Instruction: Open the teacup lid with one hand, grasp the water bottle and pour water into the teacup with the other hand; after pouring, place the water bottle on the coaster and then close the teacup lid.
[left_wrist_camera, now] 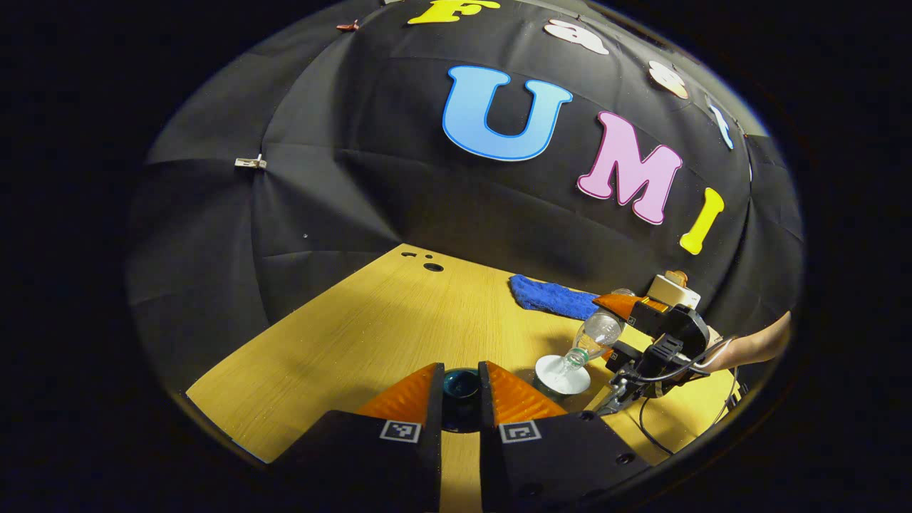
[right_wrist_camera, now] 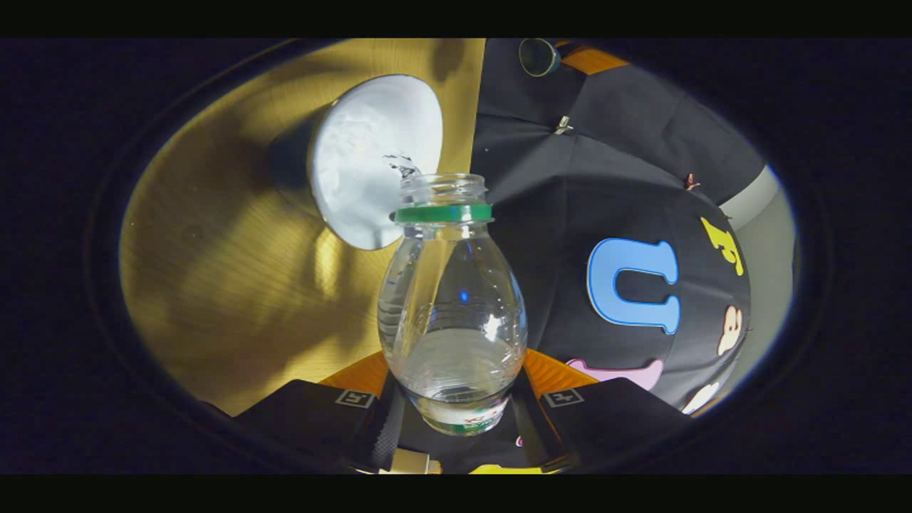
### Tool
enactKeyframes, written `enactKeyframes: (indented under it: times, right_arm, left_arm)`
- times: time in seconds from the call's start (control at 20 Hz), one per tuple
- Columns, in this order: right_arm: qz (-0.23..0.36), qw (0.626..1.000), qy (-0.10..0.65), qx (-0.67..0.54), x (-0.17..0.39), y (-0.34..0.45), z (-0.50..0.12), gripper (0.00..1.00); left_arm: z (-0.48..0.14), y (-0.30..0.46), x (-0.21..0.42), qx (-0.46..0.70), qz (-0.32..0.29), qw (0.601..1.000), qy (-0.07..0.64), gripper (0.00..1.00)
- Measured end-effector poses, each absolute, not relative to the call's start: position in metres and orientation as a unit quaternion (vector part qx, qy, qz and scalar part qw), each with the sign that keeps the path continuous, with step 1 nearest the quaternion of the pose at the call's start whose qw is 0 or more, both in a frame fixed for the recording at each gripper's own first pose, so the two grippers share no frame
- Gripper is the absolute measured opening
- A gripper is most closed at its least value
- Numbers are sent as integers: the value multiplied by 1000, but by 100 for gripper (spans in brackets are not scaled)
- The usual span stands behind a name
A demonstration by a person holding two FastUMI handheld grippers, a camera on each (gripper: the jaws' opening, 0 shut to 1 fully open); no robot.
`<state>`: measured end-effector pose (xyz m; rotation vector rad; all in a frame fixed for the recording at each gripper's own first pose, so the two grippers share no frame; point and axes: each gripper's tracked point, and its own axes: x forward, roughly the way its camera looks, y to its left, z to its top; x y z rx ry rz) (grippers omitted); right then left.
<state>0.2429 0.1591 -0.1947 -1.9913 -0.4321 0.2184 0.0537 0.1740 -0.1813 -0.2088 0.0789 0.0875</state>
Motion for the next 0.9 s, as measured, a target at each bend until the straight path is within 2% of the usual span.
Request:
enactKeyframes:
  times: [0.05,0.3,0.35,0.4,0.5,0.85,0.9]
  right_arm:
    - [89,516,-183,-832,243,160,-193,70]
    - [82,503,-199,-837,241,163,-175,70]
    - [81,500,-201,-838,241,164,-174,70]
    - [82,499,-204,-838,240,165,-172,70]
    - [82,493,-212,-840,239,169,-169,70]
    - [89,470,-212,-852,238,168,-168,70]
    - [92,465,-214,-854,236,169,-168,70]
  left_arm:
    - [-183,174,53,-104,44,993,41,26]
    - [-180,171,52,-101,41,993,40,25]
    - [-178,170,51,-101,41,993,40,22]
    - [-179,170,51,-101,40,993,40,29]
    - [-178,169,50,-101,41,993,40,25]
    - [-176,164,48,-90,39,994,38,26]
    - [-175,163,47,-91,39,994,38,22]
